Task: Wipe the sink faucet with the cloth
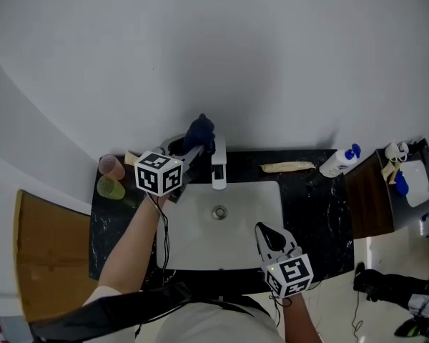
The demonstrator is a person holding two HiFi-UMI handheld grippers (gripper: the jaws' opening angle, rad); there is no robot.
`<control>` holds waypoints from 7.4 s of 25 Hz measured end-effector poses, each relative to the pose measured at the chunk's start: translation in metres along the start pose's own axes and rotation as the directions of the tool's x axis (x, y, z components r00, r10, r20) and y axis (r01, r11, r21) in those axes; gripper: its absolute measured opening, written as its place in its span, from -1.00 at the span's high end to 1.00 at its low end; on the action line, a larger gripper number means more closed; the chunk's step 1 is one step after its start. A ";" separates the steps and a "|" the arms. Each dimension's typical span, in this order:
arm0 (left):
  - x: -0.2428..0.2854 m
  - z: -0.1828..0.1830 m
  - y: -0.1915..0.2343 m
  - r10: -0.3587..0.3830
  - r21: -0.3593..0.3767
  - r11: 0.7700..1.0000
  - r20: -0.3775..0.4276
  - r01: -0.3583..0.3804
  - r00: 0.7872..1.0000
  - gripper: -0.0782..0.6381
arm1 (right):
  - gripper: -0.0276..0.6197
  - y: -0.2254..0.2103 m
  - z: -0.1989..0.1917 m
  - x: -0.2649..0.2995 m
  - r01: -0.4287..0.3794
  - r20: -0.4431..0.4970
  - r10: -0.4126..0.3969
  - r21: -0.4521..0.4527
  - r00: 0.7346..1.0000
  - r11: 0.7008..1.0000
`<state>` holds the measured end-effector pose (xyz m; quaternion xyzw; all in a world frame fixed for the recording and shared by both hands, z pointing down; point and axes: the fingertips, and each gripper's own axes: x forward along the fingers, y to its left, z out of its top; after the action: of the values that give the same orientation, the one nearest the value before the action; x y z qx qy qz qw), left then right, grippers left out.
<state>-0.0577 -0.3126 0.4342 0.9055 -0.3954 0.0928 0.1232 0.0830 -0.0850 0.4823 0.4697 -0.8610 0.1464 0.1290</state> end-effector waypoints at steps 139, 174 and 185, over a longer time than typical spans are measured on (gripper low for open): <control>-0.010 -0.139 -0.058 0.239 0.325 0.928 -0.135 -0.185 0.961 0.46 | 0.91 0.022 -0.026 -0.019 -0.002 -0.053 0.001 -0.019 0.999 1.000; 0.029 -0.139 -0.064 0.193 0.314 0.938 -0.112 -0.149 0.975 0.46 | 0.91 -0.004 -0.052 -0.047 0.063 -0.118 -0.061 0.007 0.991 0.998; -0.022 -0.160 -0.117 0.096 0.408 0.913 -0.142 -0.030 0.985 0.46 | 0.91 0.008 -0.051 -0.037 0.022 -0.107 -0.022 0.004 0.994 1.000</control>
<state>0.0030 -0.1730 0.5634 0.8878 -0.3855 0.2482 -0.0386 0.0999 -0.0329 0.5153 0.4710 -0.8472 0.1722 0.1754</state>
